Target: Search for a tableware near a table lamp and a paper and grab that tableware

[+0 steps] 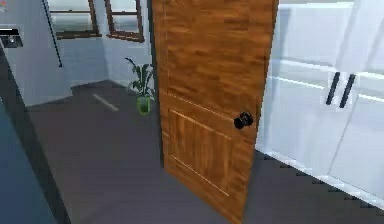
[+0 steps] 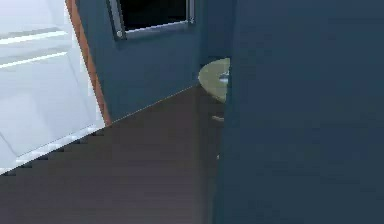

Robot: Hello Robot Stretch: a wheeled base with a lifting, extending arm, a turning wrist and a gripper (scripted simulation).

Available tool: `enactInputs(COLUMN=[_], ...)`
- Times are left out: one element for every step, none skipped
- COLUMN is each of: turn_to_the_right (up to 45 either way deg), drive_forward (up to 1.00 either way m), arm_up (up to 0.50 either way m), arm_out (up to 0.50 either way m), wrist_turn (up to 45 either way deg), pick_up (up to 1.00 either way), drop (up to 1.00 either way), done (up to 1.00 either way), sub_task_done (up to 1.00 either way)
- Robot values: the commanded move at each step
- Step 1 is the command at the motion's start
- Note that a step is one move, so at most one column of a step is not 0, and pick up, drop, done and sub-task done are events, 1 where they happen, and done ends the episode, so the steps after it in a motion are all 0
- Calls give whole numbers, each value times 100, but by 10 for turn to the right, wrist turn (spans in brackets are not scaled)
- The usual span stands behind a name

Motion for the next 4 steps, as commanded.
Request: enactInputs(turn_to_the_right=[-450, -450, -420, 0], drive_forward=[0, 0, 0, 100], arm_up=[0, 0, 0, 0], arm_out=[0, 0, 0, 0], wrist_turn=[0, 0, 0, 0], pick_up=[0, 0, 0, 0], drop=[0, 0, 0, 0], done=[0, 0, 0, 0], sub_task_done=[0, 0, 0, 0])
